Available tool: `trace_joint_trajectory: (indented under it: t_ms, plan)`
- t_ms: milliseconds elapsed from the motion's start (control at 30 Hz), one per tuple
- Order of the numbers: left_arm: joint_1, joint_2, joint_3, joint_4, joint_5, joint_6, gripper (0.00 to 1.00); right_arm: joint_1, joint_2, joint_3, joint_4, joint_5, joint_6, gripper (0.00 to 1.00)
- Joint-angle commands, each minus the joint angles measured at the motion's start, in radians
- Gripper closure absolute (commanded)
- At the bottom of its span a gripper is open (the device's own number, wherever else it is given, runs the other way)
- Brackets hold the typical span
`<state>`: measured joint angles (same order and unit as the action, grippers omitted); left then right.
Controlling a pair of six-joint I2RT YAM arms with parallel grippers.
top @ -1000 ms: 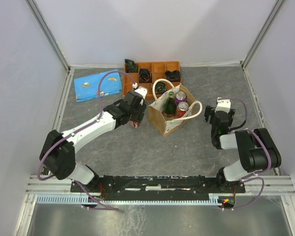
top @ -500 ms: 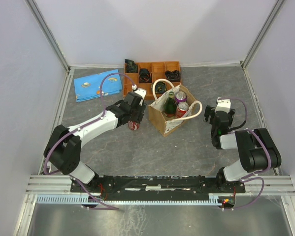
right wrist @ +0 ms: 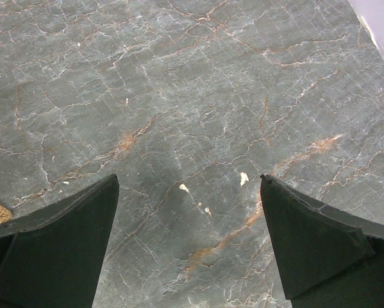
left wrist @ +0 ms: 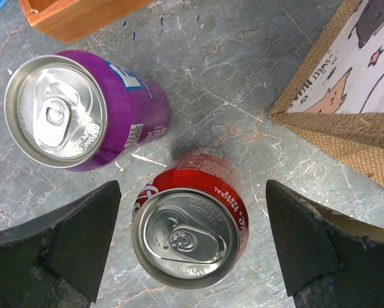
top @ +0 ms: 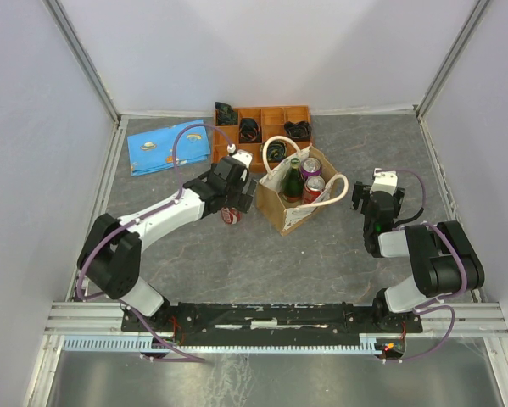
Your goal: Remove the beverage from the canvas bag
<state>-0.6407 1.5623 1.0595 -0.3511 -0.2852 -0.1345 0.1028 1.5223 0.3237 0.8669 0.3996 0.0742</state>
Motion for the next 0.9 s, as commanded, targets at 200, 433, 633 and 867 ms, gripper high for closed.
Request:
trace_joint_trajectory:
  t_ms: [200, 433, 633, 867]
  plan:
    - [-0.001, -0.197, 0.114, -0.017, -0.005, 0.011, 0.07, -0.002, -0.009, 0.027, 0.032, -0.005, 0.005, 0.01]
    - [-0.099, -0.282, 0.194, 0.067, 0.041, 0.132, 0.12, -0.003, -0.01, 0.026, 0.032, -0.005, 0.005, 0.01]
    - [-0.177, -0.132, 0.338, 0.093, 0.15, 0.187, 0.12, -0.002, -0.009, 0.026, 0.032, -0.005, 0.005, 0.01]
    - [-0.237, 0.072, 0.471, 0.155, 0.244, 0.213, 0.2, -0.002, -0.009, 0.026, 0.032, -0.007, 0.004, 0.01]
